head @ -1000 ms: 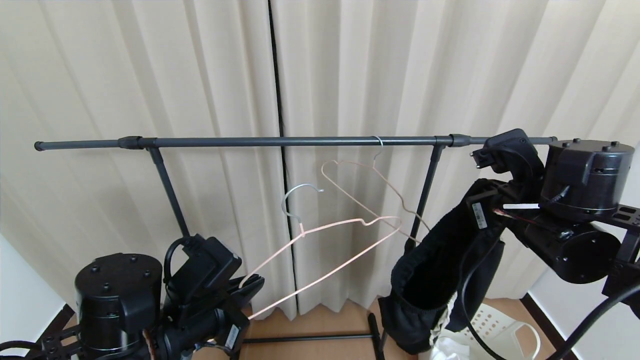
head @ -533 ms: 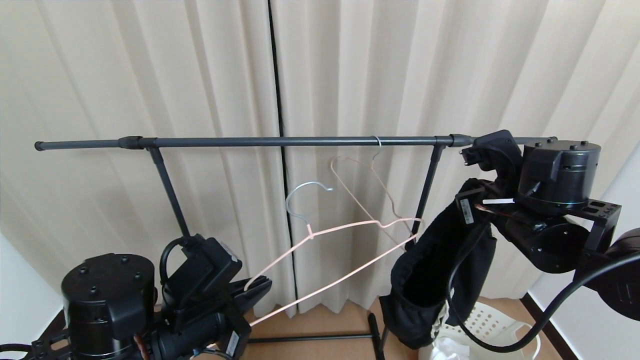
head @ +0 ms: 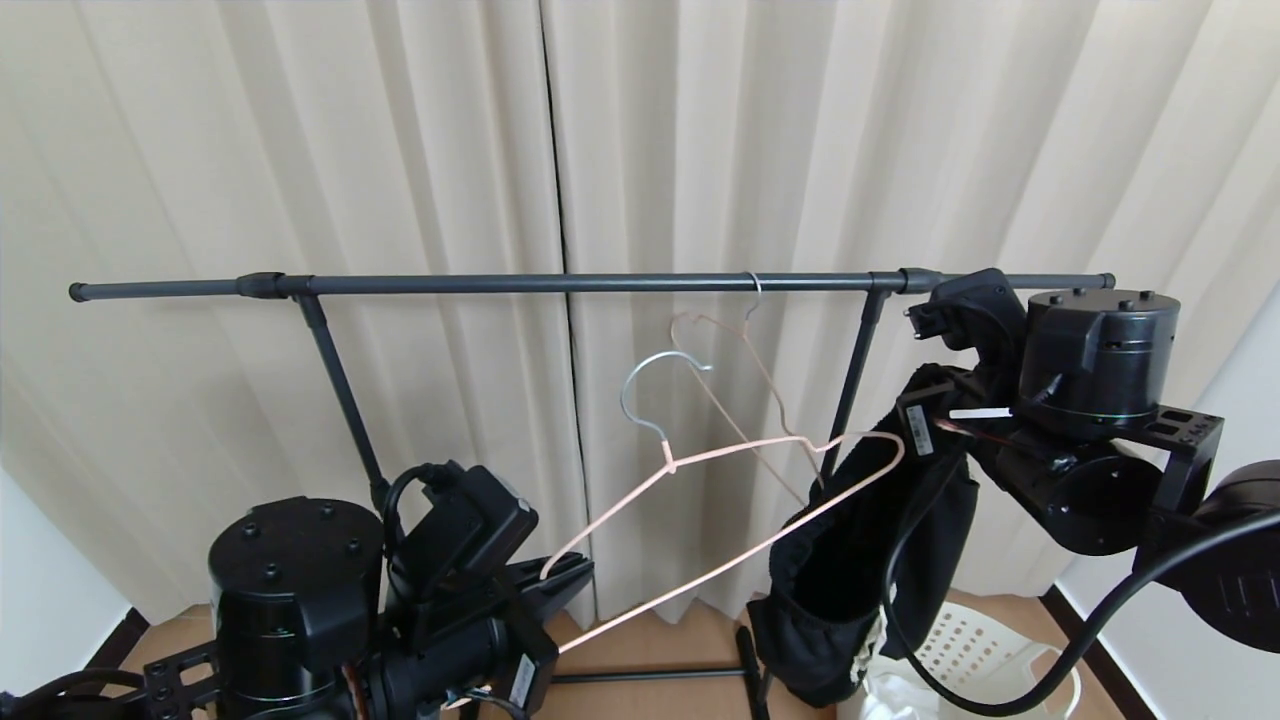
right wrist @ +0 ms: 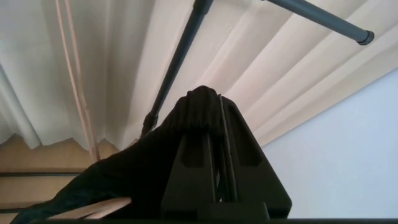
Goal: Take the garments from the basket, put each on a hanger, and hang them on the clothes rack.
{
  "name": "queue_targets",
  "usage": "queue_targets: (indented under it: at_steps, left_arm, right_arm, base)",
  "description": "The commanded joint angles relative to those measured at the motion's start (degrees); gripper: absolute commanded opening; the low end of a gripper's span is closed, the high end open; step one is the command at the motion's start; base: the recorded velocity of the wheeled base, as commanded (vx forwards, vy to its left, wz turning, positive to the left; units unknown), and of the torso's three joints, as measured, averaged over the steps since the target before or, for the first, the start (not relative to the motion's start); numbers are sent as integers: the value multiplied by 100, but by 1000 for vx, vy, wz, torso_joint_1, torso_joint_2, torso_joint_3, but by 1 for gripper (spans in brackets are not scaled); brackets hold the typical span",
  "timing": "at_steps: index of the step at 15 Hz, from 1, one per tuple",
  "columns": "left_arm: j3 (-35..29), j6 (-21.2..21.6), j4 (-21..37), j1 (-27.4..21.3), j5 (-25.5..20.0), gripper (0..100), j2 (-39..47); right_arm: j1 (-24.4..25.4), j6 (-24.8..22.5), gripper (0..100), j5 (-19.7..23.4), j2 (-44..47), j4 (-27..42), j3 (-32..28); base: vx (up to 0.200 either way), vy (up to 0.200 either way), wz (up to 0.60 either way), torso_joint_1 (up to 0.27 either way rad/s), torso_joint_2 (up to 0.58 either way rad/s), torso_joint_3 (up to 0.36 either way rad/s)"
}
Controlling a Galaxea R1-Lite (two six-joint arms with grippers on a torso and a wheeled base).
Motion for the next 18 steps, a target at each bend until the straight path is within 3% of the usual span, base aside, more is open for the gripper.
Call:
queue_targets:
  at_steps: [1, 4, 18]
  left_arm:
    - [-58, -113, -2, -4, 14, 0, 83]
    - [-199, -315, -2, -22, 67, 0, 224]
    - [-384, -333, -160, -66, 137, 0, 505]
  right_arm:
    - [147, 69, 0, -27, -2, 0, 14]
    - [375, 148, 0, -44, -2, 9, 40]
    - [1781, 622, 0, -115, -327, 70, 181]
  base:
    - [0, 0, 0, 0, 0, 0]
    - [0, 0, 0, 0, 0, 0]
    - [0, 0, 0, 0, 0, 0]
